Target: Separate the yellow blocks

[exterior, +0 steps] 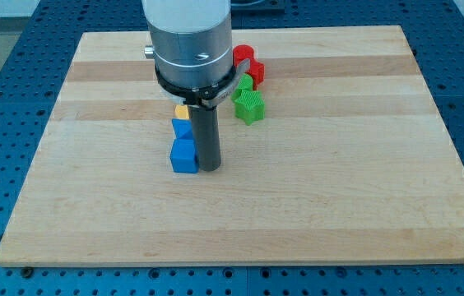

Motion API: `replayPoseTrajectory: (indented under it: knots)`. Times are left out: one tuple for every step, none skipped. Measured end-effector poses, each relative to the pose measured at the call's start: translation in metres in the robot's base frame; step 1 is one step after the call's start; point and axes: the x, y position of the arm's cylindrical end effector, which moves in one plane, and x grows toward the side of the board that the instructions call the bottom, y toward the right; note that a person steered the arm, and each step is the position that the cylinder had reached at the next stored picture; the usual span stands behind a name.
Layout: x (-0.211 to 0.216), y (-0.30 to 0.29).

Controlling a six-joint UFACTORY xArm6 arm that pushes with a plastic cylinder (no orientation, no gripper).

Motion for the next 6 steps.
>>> replayPoseTrajectory:
  knots:
    - [0.0,0.0]
    - [-0.001,0.004]
    - [-0.029,0.012]
    - [-0.063,0.006]
    - [-0.087,-0.02]
    - [-0.122,-0.048]
